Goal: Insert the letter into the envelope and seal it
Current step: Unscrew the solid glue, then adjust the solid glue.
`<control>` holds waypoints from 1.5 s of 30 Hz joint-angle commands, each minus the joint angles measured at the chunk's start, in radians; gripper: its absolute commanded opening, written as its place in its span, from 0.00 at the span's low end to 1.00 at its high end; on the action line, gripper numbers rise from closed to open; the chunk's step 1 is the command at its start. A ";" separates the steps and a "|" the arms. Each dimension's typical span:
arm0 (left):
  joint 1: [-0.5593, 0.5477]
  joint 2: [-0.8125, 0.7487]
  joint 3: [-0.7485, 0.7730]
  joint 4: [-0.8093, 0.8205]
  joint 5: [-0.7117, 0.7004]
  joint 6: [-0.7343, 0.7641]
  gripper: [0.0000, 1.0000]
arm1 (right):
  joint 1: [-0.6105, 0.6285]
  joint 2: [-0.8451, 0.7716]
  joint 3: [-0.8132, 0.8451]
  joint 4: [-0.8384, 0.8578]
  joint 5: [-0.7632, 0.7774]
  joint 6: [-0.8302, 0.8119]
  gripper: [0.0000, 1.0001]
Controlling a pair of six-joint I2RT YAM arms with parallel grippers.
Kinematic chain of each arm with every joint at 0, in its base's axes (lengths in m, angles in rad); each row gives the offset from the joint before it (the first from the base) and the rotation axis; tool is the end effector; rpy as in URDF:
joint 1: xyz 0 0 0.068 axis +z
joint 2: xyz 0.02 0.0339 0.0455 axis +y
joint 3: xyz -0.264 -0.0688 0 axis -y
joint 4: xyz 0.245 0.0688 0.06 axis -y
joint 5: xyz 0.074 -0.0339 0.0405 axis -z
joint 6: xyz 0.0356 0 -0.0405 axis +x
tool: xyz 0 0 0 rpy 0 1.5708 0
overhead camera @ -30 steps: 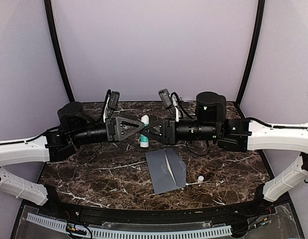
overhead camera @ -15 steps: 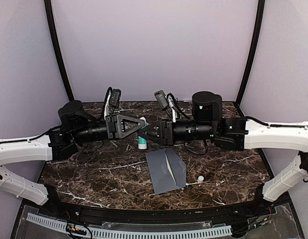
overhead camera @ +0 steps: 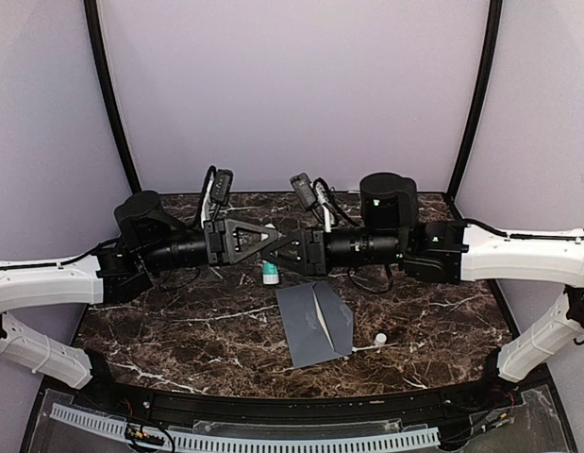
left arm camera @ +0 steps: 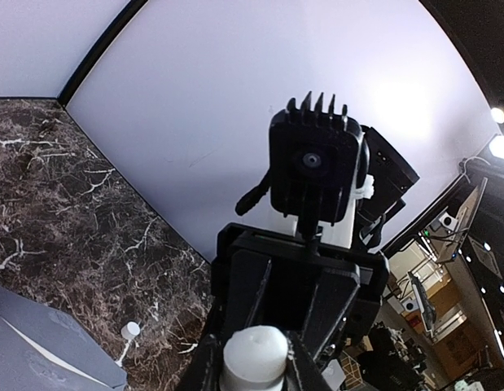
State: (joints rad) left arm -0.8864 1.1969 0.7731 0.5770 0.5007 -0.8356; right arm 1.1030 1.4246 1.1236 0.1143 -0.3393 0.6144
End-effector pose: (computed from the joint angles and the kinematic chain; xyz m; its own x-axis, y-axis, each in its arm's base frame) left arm 0.1610 -0.2243 0.3293 -0.6619 -0.2180 -0.7172 0.7286 0.0377 -0.6839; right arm 0.1423 0.3079 0.3394 -0.6386 -0.0585 -0.7673 -0.7600 0.2044 0.6169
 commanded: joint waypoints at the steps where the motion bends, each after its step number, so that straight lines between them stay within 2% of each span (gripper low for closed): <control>1: -0.005 0.005 0.019 0.027 0.022 -0.028 0.12 | 0.005 0.003 0.036 0.048 0.009 -0.033 0.06; 4: -0.005 0.003 0.024 0.030 0.020 -0.028 0.07 | 0.005 -0.009 0.027 0.054 0.028 -0.032 0.10; 10: -0.003 -0.013 0.022 0.053 -0.045 -0.053 0.05 | 0.004 -0.040 -0.017 0.108 0.083 -0.008 0.46; 12: -0.003 -0.029 0.016 0.068 -0.110 -0.072 0.04 | 0.005 -0.057 -0.056 0.172 0.098 0.027 0.61; 13: -0.003 -0.041 0.011 0.080 -0.155 -0.079 0.04 | 0.005 -0.061 -0.077 0.211 0.100 0.049 0.65; 16: -0.003 -0.063 0.004 0.105 -0.233 -0.097 0.03 | 0.010 -0.059 -0.119 0.305 0.096 0.105 0.69; 22: -0.003 -0.103 -0.023 0.105 -0.357 -0.112 0.05 | 0.030 -0.016 -0.104 0.316 0.129 0.152 0.65; 28: -0.003 -0.125 -0.057 0.106 -0.383 -0.134 0.05 | 0.033 0.035 -0.036 0.281 0.105 0.137 0.58; 33: -0.003 -0.128 -0.083 0.126 -0.385 -0.151 0.05 | 0.035 0.076 0.011 0.276 0.096 0.136 0.56; 40: -0.003 -0.135 -0.093 0.131 -0.380 -0.154 0.05 | 0.035 0.113 0.038 0.267 0.089 0.148 0.37; 45: -0.003 -0.136 -0.098 0.112 -0.357 -0.156 0.06 | 0.035 0.108 0.030 0.277 0.109 0.156 0.21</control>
State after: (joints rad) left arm -0.8864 1.0882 0.6868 0.6651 0.1268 -0.9905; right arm 1.1309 1.5379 1.1366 0.3508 -0.2379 0.7662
